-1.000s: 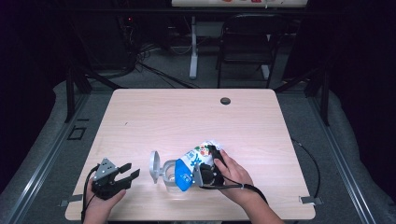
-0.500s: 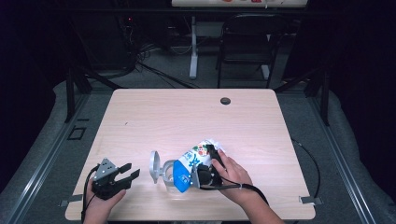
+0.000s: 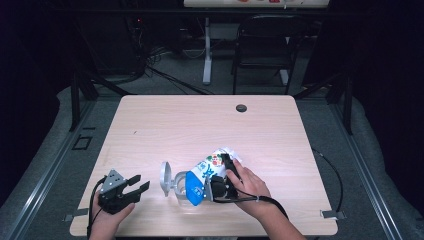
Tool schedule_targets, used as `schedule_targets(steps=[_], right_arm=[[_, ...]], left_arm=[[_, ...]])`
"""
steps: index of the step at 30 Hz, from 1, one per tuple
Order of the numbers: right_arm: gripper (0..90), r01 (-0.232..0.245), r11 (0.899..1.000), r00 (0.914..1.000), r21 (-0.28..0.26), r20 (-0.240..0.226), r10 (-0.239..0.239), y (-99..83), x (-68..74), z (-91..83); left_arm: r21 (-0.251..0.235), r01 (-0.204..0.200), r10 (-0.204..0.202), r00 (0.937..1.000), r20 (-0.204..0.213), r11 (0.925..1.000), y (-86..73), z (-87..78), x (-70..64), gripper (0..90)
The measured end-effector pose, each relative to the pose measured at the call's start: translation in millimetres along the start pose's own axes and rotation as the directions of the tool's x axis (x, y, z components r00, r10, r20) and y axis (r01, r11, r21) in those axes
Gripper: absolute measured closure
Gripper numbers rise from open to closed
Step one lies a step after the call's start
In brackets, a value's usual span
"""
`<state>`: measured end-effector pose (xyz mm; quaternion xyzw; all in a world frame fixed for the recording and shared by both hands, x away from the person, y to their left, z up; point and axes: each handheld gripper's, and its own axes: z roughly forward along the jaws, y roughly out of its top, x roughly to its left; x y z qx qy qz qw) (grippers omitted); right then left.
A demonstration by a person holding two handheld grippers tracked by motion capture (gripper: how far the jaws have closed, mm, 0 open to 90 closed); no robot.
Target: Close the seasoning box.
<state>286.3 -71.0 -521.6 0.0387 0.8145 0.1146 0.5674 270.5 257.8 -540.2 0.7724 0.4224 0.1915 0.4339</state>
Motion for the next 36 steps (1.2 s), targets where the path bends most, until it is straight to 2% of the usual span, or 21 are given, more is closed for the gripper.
schedule_targets(steps=[14, 16, 26, 27, 29, 36], right_arm=[[53.3, 0.015, 1.0, 0.9998, -0.015, 0.015, -0.015, 0.4, 1.5, 1.3], [53.3, 0.036, 0.999, 0.9992, -0.008, 0.021, -0.036, 0.9, 0.6, 0.7], [53.7, 0.052, 0.999, 0.9981, -0.012, 0.034, -0.051, 1.9, 1.0, 0.8], [53.7, 0.066, 0.998, 0.9971, 0.004, 0.037, -0.066, 2.7, 0.0, -0.5], [53.8, 0.053, 0.999, 0.9979, -0.01, 0.037, -0.053, 2.4, 1.1, 0.5], [53.9, 0.066, 0.998, 0.9967, -0.013, 0.047, -0.066, 4.4, 1.4, -0.8]], left_arm=[[0.002, -0.002, 0.002, 1.0, 0.0, 1.0, -0.1, 0.1, 0.1, 54.6], [0.003, -0.002, 0.002, 1.0, 0.0, 1.0, -0.1, 0.2, 0.2, 54.6], [0.017, -0.008, 0.008, 1.0, 0.001, 0.9998, 0.2, 0.2, -0.5, 54.6], [0.017, -0.008, 0.008, 1.0, 0.001, 0.9998, 0.2, 0.0, -0.5, 54.6], [0.017, -0.008, 0.008, 1.0, 0.001, 0.9998, 0.3, -0.2, -0.2, 54.6], [0.008, -0.006, 0.006, 1.0, 0.004, 0.9999, -0.4, 1.3, -1.2, 54.6]])
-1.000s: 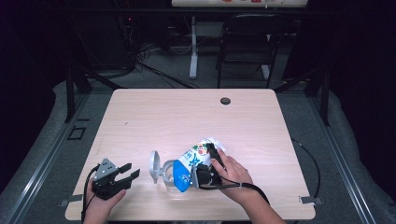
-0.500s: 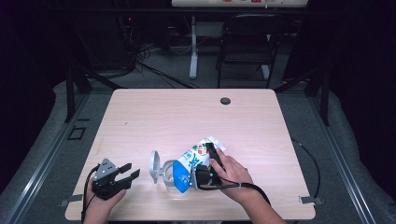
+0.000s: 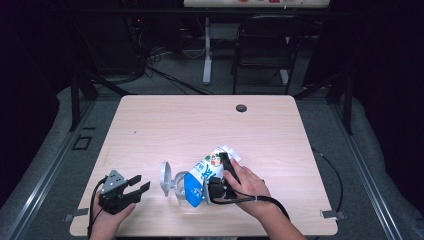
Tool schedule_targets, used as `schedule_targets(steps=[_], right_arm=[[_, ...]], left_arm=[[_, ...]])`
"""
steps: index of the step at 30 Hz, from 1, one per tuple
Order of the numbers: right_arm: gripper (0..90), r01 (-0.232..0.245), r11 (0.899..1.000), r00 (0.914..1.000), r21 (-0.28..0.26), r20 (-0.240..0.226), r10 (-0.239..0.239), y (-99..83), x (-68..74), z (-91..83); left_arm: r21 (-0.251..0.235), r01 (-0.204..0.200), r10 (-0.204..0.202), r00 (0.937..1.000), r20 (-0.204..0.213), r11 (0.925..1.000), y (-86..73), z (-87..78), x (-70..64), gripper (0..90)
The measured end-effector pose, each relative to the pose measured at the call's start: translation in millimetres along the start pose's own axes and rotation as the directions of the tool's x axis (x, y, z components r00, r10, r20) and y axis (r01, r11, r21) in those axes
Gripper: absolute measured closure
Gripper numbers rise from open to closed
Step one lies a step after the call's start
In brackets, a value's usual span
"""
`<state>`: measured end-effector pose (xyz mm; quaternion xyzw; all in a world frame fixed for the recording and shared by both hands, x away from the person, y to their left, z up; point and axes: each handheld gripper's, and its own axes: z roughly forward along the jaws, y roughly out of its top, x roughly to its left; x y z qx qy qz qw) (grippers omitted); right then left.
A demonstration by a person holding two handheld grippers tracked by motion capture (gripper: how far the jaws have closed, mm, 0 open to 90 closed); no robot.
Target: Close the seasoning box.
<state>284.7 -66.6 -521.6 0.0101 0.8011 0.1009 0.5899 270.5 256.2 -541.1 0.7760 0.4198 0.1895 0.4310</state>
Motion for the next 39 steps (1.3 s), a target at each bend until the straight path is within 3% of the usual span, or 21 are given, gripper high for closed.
schedule_targets(steps=[6, 23, 25, 28, 39], right_arm=[[54.1, 0.026, 1.0, 0.9996, 0.003, 0.007, -0.026, 2.1, -1.3, -0.8], [54.5, 0.044, 0.999, 0.9988, -0.011, 0.021, -0.044, 3.0, -2.2, 0.3], [54.5, 0.068, 0.998, 0.9973, 0.016, 0.028, -0.068, 4.3, -3.3, -1.8], [54.6, 0.056, 0.998, 0.9981, -0.002, 0.025, -0.056, 3.9, -2.8, -0.9], [55.3, 0.08, 0.997, 0.9963, -0.003, 0.031, -0.08, 5.3, -4.4, -0.8]], left_arm=[[0.001, 0.001, -0.001, 1.0, 0.0, 1.0, 0.0, 0.1, -0.4, 54.6], [0.004, -0.008, 0.008, 1.0, 0.002, 1.0, 0.0, 1.0, -1.3, 54.6], [0.002, -0.003, 0.003, 1.0, 0.002, 1.0, -0.1, 1.0, -1.4, 54.6], [0.003, 0.001, -0.001, 1.0, 0.001, 1.0, -0.3, 0.6, -0.6, 54.6], [0.007, 0.002, -0.002, 1.0, 0.0, 1.0, -0.8, 0.8, 0.3, 54.6]])
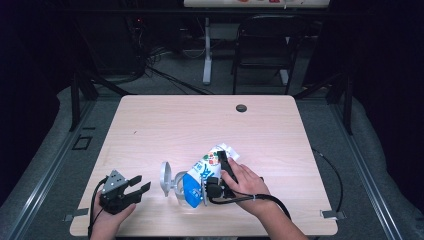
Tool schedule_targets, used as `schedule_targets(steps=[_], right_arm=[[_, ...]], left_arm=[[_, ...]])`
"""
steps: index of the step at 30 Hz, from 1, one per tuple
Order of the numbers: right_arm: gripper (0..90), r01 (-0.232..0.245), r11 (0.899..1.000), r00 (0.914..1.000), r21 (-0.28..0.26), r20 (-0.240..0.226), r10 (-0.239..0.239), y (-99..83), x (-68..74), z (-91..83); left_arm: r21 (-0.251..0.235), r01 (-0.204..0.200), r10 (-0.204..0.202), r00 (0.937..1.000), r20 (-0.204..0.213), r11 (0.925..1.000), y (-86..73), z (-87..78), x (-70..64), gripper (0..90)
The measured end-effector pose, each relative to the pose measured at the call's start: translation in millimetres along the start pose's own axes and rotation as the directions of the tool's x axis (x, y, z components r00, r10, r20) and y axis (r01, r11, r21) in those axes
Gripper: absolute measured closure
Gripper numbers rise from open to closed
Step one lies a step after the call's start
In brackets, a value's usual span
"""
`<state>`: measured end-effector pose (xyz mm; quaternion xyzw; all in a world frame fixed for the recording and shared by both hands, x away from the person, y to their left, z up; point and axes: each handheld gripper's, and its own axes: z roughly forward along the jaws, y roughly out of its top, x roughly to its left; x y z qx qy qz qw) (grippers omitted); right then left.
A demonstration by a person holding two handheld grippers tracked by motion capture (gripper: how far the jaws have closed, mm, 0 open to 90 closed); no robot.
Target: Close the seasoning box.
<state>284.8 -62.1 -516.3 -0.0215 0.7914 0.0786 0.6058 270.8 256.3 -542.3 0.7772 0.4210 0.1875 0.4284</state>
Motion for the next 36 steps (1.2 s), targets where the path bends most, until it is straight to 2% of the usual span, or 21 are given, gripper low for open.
schedule_targets(steps=[11, 18, 21, 33, 36], right_arm=[[55.8, 0.006, 1.0, 1.0, -0.003, 0.003, -0.006, 0.7, -0.2, 0.2], [56.0, 0.033, 0.999, 0.9994, 0.018, 0.01, -0.033, 2.2, -1.4, -1.3], [56.0, 0.02, 1.0, 0.9998, -0.001, 0.011, -0.02, 1.7, -0.2, 0.1], [56.6, 0.039, 0.999, 0.9992, 0.012, 0.012, -0.039, 3.2, -1.4, -0.4], [56.6, 0.037, 0.999, 0.9991, 0.001, 0.018, -0.037, 3.2, -1.3, 0.3]], left_arm=[[0.0, 0.0, 0.0, 1.0, -0.001, 1.0, -0.1, 0.1, 0.1, 54.6], [-0.001, 0.001, -0.001, 1.0, -0.001, 1.0, 0.0, -0.1, 0.1, 54.6], [-0.001, 0.001, -0.001, 1.0, -0.002, 1.0, 0.1, 0.0, -0.1, 54.6], [-0.001, -0.002, 0.002, 1.0, -0.002, 1.0, 0.2, -0.3, 0.1, 54.6], [-0.003, -0.002, 0.002, 1.0, -0.002, 1.0, 0.3, -0.4, 0.1, 54.6]])
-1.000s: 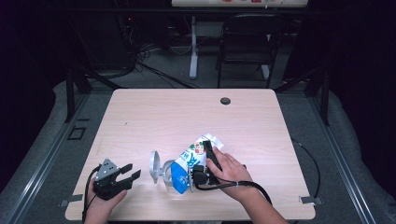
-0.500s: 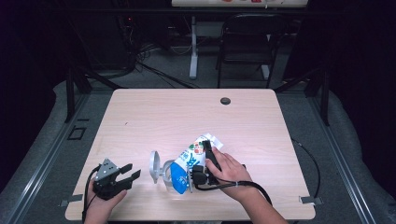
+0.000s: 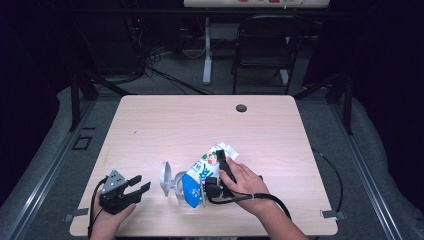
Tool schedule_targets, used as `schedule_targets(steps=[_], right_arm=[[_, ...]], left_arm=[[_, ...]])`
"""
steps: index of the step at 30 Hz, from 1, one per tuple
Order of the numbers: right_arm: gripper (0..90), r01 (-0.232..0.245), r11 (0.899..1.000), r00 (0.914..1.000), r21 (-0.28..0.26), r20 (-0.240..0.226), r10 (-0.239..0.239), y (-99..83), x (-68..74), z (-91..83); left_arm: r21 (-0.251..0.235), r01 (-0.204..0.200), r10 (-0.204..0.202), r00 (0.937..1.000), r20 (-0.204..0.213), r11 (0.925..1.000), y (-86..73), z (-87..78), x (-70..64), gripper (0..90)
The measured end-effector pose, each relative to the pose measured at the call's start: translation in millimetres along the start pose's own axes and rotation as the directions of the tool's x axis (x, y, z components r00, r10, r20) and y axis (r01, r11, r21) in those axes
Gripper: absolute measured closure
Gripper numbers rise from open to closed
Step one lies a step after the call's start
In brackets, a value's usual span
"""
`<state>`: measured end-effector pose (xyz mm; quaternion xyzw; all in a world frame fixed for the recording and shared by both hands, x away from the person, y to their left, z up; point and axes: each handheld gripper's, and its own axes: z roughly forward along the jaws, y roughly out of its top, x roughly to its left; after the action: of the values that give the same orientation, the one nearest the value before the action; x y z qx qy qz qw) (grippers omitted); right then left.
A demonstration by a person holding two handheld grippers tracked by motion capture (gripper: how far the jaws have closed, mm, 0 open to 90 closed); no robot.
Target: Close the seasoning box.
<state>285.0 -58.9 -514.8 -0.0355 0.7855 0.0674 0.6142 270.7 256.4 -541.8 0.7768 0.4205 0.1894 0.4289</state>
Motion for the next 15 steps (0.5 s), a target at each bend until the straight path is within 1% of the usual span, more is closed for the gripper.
schedule_targets(steps=[1, 3, 15], right_arm=[[56.7, 0.015, 1.0, 0.9999, 0.018, 0.002, -0.015, 0.8, -1.1, -1.3], [56.7, 0.003, 1.0, 1.0, 0.001, 0.002, -0.003, 0.4, -0.1, -0.1], [56.8, 0.008, 1.0, 1.0, 0.002, 0.004, -0.008, 0.8, 0.3, 0.3]], left_arm=[[0.0, 0.0, 0.0, 1.0, 0.0, 1.0, 0.0, 0.0, 0.1, 54.6], [0.001, 0.0, 0.0, 1.0, 0.0, 1.0, 0.0, 0.0, 0.1, 54.6], [0.001, 0.002, -0.002, 1.0, 0.0, 1.0, -0.1, 0.1, 0.1, 54.6]])
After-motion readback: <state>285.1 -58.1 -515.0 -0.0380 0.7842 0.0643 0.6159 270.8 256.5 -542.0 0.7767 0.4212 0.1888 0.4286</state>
